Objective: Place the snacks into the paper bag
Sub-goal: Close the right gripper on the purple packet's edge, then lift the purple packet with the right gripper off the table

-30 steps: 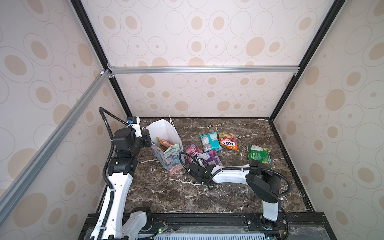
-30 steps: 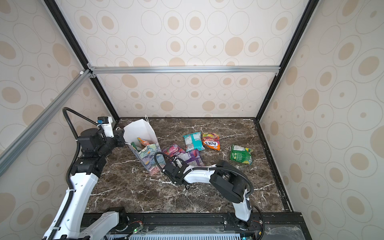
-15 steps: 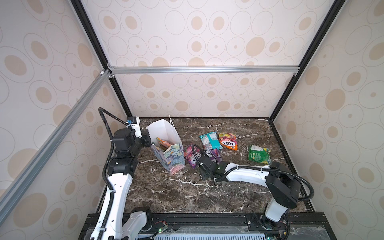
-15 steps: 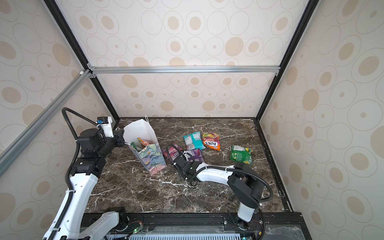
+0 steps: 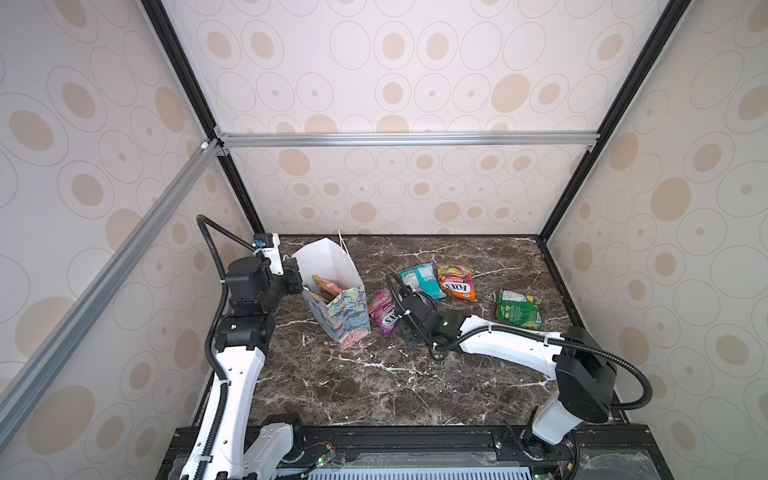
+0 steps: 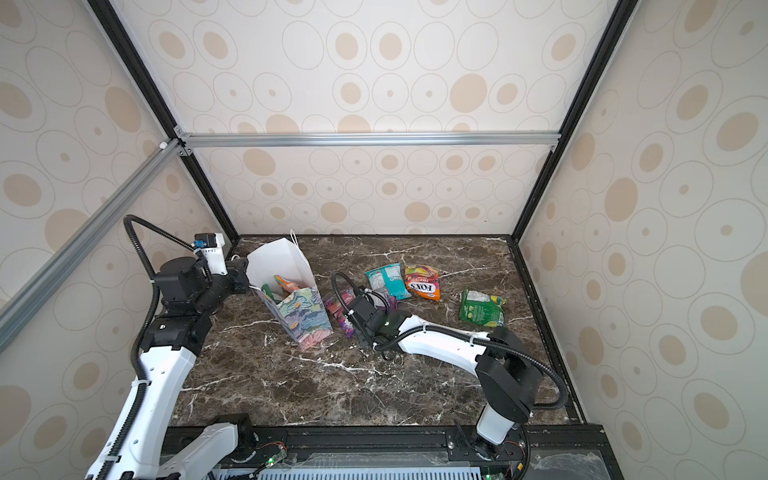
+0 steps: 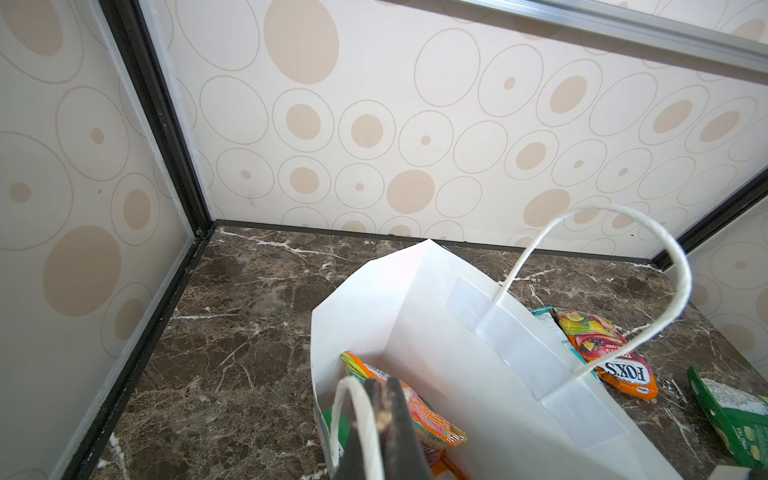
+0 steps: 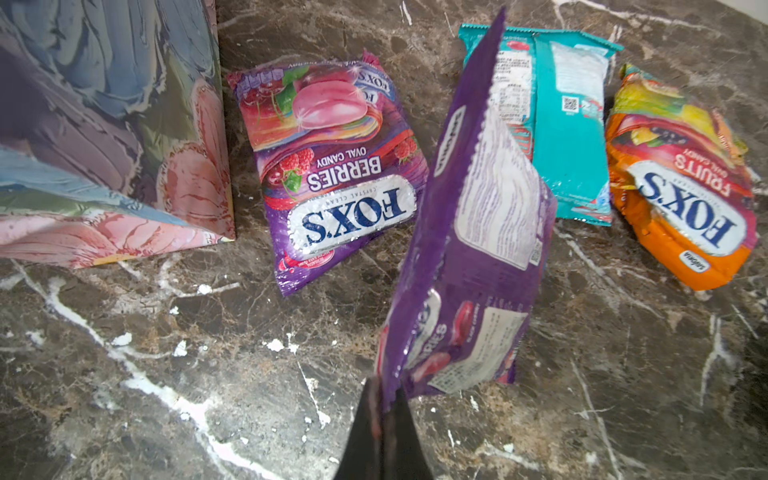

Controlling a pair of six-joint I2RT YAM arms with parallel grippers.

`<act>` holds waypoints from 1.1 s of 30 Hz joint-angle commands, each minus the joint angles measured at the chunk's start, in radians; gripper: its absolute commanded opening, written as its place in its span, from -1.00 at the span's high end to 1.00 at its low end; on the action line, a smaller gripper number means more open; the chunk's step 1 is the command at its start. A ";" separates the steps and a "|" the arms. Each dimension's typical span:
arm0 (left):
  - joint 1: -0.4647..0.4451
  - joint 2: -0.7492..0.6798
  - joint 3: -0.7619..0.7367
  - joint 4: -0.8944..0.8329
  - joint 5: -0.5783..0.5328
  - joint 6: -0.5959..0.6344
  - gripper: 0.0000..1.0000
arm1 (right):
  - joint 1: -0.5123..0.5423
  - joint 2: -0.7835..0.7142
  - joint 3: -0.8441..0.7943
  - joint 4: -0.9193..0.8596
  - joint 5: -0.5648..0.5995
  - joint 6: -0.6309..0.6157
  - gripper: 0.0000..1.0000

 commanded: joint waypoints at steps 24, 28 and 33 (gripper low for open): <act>0.007 -0.010 0.005 -0.001 0.014 0.011 1.00 | -0.010 -0.182 0.068 -0.015 -0.010 -0.179 1.00; 0.008 -0.010 0.005 -0.001 0.015 0.011 1.00 | -0.011 -0.211 0.066 -0.014 -0.004 -0.197 1.00; 0.008 -0.012 0.003 0.000 0.008 0.009 1.00 | -0.011 -0.232 0.052 -0.006 -0.008 -0.211 1.00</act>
